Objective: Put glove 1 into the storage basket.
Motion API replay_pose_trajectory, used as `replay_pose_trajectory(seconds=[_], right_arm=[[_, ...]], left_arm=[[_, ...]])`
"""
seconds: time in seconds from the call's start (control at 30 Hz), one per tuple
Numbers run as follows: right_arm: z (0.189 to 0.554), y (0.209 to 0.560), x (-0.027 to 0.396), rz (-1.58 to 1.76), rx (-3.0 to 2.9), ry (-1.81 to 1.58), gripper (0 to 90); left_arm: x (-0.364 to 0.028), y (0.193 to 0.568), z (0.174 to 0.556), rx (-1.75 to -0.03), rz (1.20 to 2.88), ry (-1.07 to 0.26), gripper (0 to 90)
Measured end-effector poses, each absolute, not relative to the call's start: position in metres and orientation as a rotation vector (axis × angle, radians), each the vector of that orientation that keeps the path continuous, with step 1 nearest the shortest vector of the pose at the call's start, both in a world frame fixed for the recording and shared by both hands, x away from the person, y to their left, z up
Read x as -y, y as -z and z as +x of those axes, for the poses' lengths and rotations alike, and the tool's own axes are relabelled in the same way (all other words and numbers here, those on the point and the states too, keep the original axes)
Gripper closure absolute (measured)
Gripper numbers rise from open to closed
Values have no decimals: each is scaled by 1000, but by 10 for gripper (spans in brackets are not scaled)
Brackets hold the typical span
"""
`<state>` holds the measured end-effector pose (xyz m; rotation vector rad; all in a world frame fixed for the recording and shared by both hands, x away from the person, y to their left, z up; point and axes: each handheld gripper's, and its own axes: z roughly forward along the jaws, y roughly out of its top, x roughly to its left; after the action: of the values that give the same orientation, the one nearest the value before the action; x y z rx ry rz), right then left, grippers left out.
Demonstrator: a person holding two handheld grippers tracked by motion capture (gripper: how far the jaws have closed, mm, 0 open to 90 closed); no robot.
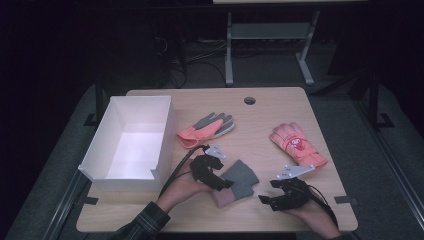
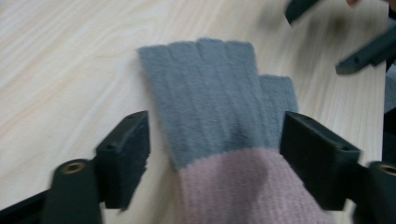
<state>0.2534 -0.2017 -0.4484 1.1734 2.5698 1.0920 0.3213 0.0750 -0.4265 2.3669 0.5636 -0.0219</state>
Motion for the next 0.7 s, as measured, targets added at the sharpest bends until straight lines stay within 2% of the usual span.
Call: replay_pose_trajectory(seconds=[0.07,0.17,0.7], right_arm=[[256,450,204,1192,-2541,-1089,198],[259,451,206,1207,-2509,-1082,177],[264,454,210,1238,-2491,-1053,175]], left_arm=[[-71,429,318,-559,2377,10,152],[-68,431,316,-547,2385,3,134],[-55,447,314,-533,2433,-49,128]])
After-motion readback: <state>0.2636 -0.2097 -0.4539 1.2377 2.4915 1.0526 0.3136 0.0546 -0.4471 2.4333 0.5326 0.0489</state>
